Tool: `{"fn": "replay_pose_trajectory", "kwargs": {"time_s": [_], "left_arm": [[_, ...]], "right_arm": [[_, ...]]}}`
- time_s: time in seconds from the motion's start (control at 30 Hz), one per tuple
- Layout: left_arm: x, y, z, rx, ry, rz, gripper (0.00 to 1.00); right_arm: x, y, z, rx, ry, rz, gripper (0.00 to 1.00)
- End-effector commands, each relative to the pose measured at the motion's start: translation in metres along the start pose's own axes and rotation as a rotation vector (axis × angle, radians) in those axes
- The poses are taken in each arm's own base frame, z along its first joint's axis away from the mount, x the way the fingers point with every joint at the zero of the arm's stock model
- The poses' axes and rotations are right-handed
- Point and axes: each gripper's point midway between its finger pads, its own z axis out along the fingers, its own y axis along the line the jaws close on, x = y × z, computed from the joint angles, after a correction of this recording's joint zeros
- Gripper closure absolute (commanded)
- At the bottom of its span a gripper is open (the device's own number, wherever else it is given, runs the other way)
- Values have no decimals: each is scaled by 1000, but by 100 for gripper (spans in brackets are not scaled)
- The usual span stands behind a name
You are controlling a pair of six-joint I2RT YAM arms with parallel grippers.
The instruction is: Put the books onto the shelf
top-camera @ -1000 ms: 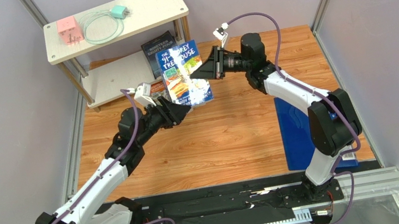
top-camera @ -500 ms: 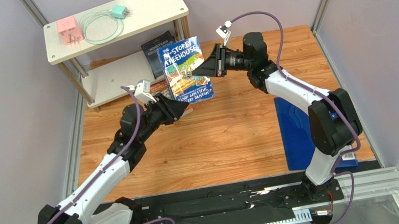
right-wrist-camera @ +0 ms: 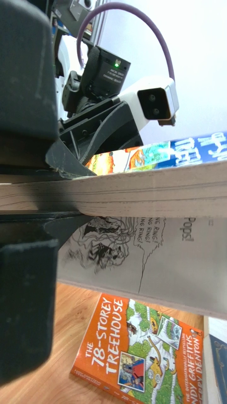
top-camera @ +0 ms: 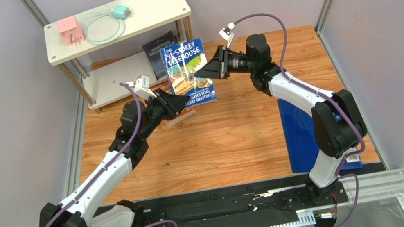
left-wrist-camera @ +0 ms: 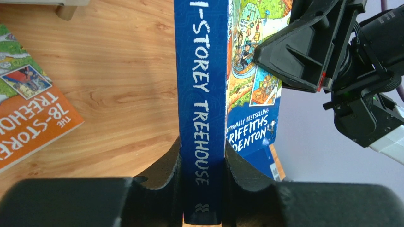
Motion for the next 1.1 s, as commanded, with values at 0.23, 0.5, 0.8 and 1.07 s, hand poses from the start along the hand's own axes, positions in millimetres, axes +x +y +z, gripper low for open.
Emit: {"fn": "replay_pose_trajectory", "kwargs": {"time_s": [0.23,0.5,0.8,1.07], "left_arm": [[-26,24,20,-2,-37,-60,100],[-52,54,29,171,-76,-205,100],[-76,72,52,401,-43,-316,100],[-81,63,57,524,-15,-334,100]], "right_arm": [[-4,5,-7,78,-7,-74,16],[8,-27,-22,183,-1,-57,5],[17,-42,-24,200,30,-53,5],[23,-59,-23,217,52,-31,6]]}}
